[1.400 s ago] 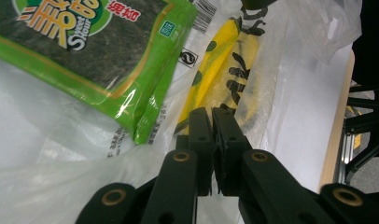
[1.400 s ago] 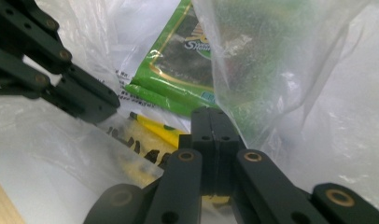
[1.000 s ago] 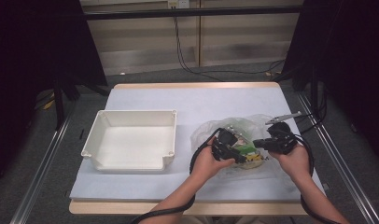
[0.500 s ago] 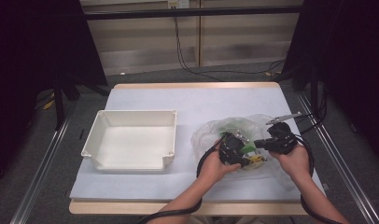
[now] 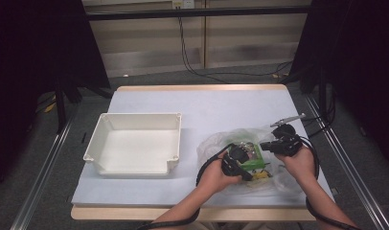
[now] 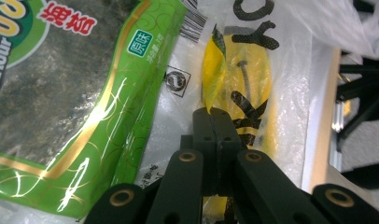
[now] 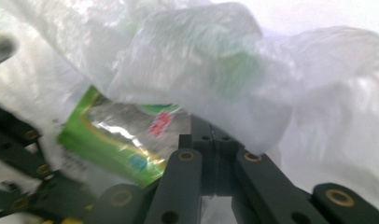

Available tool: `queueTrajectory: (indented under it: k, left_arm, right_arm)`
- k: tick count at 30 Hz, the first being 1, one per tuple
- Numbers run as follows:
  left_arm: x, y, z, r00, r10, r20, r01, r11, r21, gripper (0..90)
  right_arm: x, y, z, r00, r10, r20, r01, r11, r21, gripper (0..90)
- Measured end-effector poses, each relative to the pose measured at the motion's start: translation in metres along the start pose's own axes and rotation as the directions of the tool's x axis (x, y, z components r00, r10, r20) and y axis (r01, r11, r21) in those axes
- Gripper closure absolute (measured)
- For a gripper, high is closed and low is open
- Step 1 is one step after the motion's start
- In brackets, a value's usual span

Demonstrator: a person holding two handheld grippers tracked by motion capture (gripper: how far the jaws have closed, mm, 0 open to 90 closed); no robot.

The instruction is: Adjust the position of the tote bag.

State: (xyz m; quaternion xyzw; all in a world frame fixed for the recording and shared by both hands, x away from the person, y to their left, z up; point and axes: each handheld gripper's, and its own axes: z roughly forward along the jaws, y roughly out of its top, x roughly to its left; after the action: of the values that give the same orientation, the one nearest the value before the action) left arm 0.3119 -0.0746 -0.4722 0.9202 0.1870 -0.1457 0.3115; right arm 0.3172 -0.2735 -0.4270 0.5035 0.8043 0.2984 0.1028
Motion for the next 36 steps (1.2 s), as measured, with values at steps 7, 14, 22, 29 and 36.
queueTrajectory:
  k: [7,14,22,29,36]
  left_arm:
    - [0.001,-0.006,-0.004,0.9997,0.001,0.023,-0.002,0.9998,0.017,90.0]
    - [0.002,-0.009,-0.007,0.999,0.019,0.04,-0.019,0.9995,0.023,90.0]
    - [0.004,-0.001,-0.024,0.9999,-0.014,0.003,0.014,0.9996,-0.025,87.8]
    - [0.011,0.012,-0.05,0.9978,-0.047,-0.046,0.043,0.9946,-0.094,83.6]
    - [0.031,0.023,-0.063,0.9835,-0.109,-0.144,0.083,0.9802,-0.18,86.1]
  right_arm:
    - [-0.013,0.008,0.009,0.9992,0.039,0.009,-0.039,0.999,0.012,90.0]
    - [-0.033,0.01,0.019,0.9951,0.099,0.002,-0.099,0.995,0.007,90.0]
    - [-0.022,0.014,0.022,0.9987,0.051,0.008,-0.051,0.999,0.019,90.0]
    - [-0.016,0.016,0.019,0.999,0.043,0.009,-0.043,0.999,0.023,90.0]
    - [-0.013,0.019,0.017,0.9999,0.011,0.011,-0.011,0.999,0.034,90.0]
